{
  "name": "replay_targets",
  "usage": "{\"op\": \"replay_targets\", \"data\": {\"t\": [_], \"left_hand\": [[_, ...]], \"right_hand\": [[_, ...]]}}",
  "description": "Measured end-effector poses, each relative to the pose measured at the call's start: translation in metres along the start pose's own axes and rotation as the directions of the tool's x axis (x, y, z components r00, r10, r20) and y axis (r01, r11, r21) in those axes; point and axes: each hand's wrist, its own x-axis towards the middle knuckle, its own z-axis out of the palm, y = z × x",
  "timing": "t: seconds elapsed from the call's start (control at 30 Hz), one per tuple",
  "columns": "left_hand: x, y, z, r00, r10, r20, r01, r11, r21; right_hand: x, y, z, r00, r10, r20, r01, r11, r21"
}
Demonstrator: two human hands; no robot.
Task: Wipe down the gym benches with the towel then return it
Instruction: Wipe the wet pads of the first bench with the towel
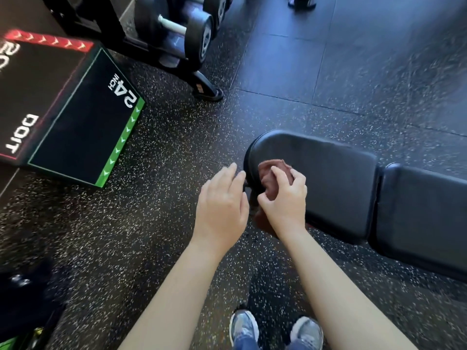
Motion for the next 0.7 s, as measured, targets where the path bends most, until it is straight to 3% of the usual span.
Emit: {"op": "replay_targets", "data": {"t": [0.4, 0.7], "left_hand": [[-0.028, 0.026, -0.18, 1.0, -0.009, 0.02, 0.009, 1.0, -0.007], [0.002, 0.022, -0.234, 0.996, 0.073, -0.059, -0.076, 0.996, -0.039]], "right_hand": [[-0.084, -0.17, -0.149, 0.993, -0.093, 0.072, 0.1, 0.989, -0.106], [-0.063, -0.241, -0.189, 0.992, -0.123, 0.042, 0.126, 0.987, -0.1]]}}
